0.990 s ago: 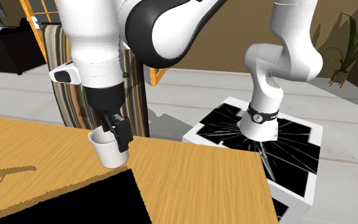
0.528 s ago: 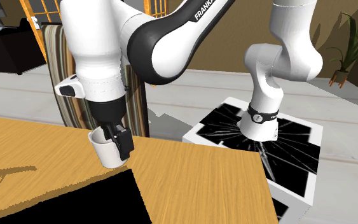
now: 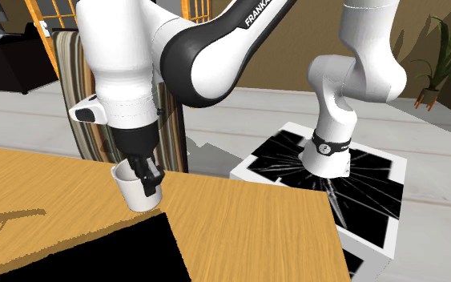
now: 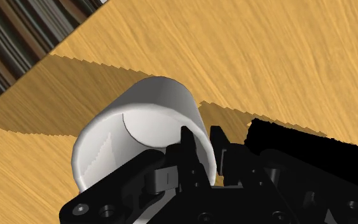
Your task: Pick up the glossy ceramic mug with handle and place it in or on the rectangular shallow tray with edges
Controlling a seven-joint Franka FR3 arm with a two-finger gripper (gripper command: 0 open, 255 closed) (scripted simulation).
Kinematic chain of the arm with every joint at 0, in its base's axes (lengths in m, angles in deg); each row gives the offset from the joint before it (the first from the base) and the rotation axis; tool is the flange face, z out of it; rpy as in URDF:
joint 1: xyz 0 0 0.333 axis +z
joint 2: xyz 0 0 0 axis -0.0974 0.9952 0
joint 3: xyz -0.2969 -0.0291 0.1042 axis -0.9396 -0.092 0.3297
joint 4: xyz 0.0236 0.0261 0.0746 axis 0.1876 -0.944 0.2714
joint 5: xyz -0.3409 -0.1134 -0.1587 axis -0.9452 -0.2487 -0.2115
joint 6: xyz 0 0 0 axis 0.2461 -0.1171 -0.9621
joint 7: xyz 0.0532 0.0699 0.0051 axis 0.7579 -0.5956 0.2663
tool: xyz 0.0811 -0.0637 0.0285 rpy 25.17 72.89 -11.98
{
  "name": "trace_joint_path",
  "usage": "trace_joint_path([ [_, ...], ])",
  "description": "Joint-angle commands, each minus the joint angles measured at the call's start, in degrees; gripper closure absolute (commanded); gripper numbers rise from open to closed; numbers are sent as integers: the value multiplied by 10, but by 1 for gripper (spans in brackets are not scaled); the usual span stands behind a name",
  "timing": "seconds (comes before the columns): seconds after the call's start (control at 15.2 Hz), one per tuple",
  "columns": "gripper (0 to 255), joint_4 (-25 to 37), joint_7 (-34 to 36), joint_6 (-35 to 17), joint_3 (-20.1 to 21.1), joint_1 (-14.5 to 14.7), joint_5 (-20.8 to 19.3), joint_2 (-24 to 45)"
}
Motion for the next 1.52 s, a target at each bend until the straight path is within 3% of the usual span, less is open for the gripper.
trace_joint_path([
  [0.0,255,0,0,0,0,0,0,0],
  [0.4,255,0,0,0,0,0,0,0],
  [1.45,255,61,10,111,-5,5,-19,-52],
])
